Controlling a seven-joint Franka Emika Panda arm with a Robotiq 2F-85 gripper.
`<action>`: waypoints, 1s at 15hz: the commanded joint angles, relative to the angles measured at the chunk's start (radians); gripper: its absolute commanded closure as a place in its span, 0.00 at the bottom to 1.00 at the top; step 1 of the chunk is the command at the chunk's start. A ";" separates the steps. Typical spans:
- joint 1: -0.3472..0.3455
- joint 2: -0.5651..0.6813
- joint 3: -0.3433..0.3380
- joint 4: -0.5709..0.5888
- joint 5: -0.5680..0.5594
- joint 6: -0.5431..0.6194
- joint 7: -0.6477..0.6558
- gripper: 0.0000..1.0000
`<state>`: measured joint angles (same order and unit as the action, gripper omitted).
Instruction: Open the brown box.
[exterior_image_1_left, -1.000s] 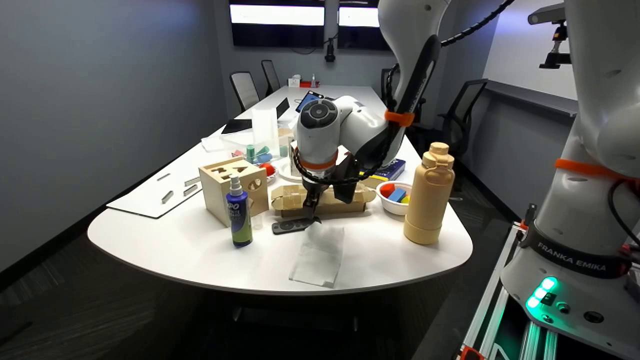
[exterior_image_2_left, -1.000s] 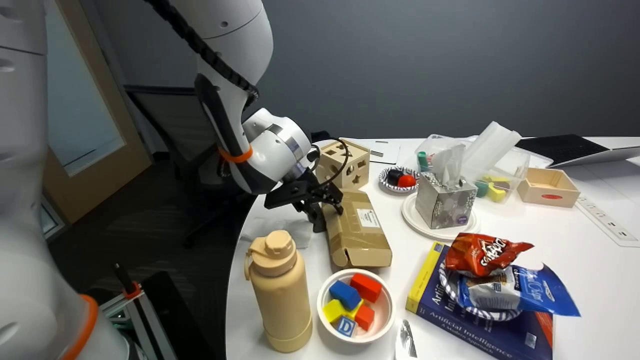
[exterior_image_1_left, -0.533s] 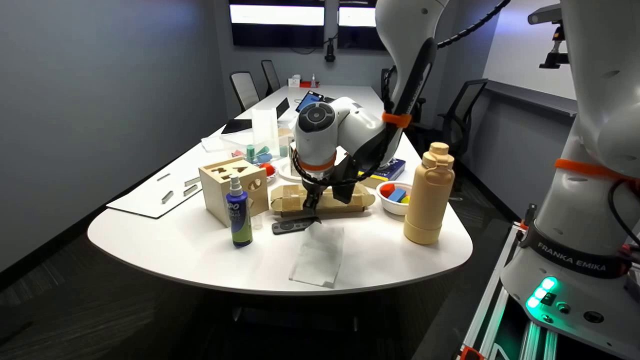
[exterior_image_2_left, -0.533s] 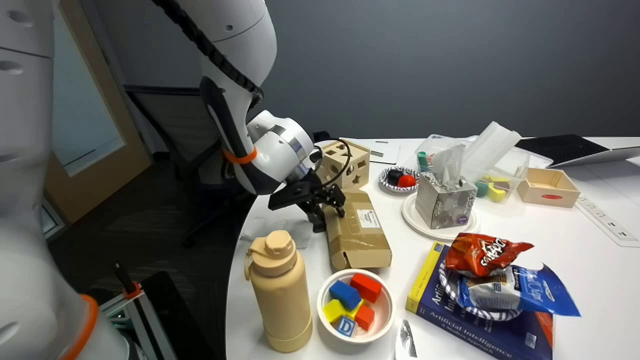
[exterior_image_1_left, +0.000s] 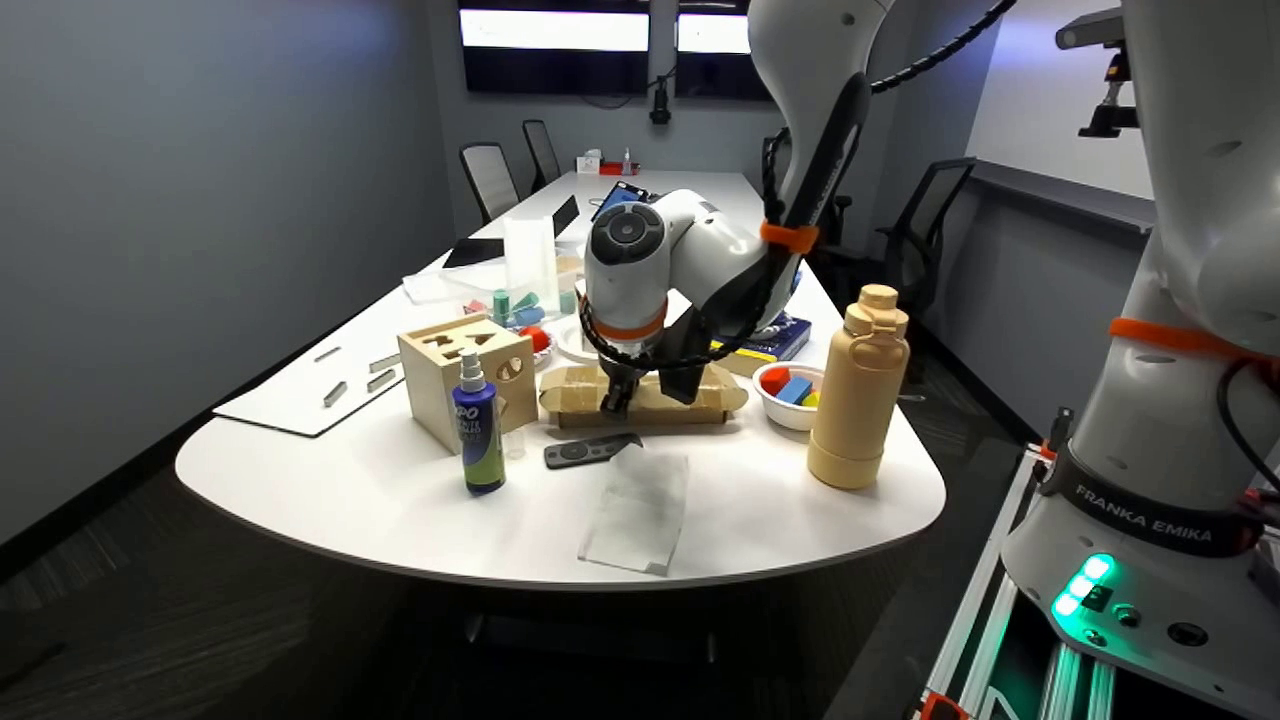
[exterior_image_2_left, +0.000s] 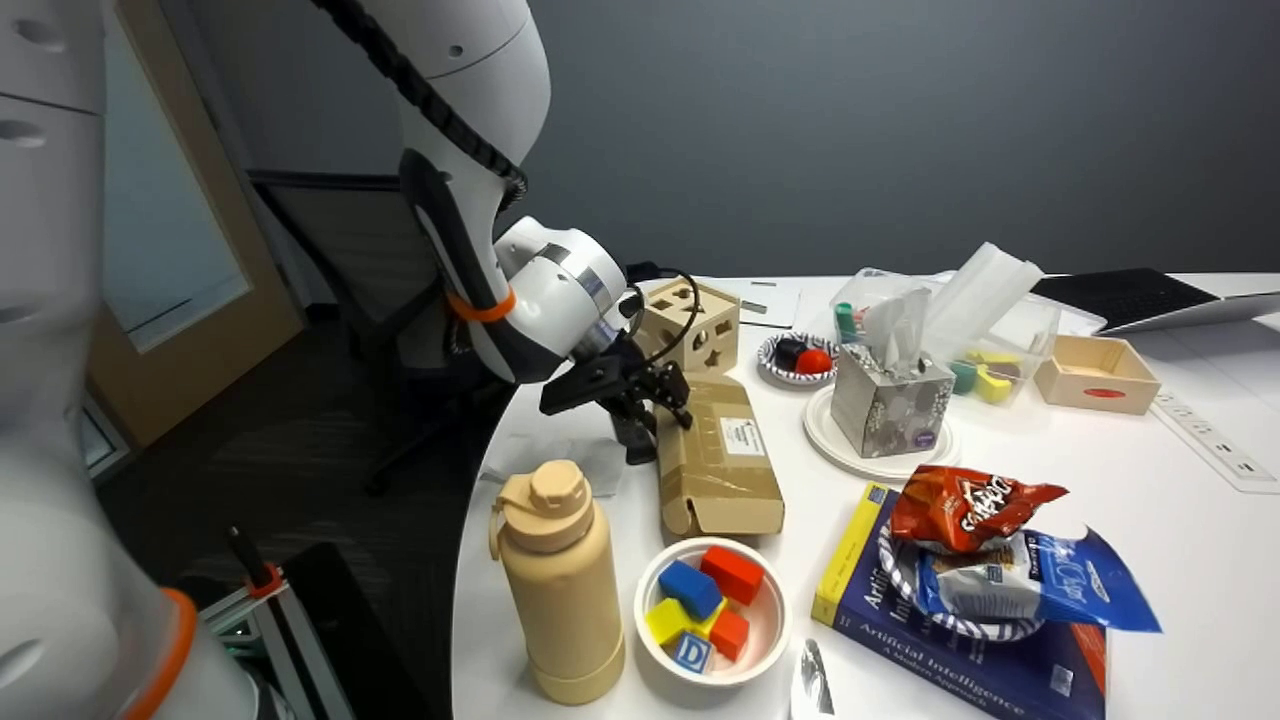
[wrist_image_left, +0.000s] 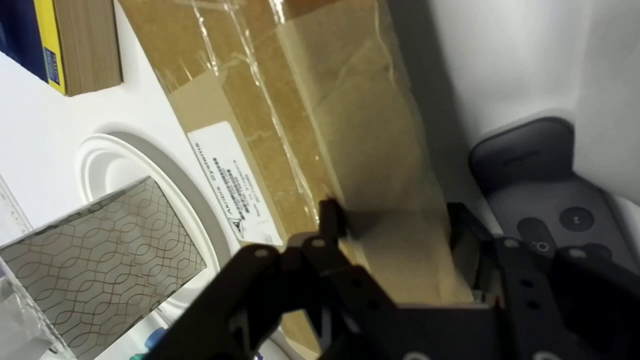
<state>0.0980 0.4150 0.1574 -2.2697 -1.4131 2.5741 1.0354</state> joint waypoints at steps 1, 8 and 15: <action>0.008 -0.018 0.000 -0.007 -0.024 0.001 0.037 0.69; 0.025 -0.111 -0.008 -0.031 0.002 0.008 0.024 0.69; 0.024 -0.163 -0.011 -0.021 0.008 0.000 0.012 0.69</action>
<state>0.1108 0.2957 0.1557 -2.2782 -1.4109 2.5748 1.0404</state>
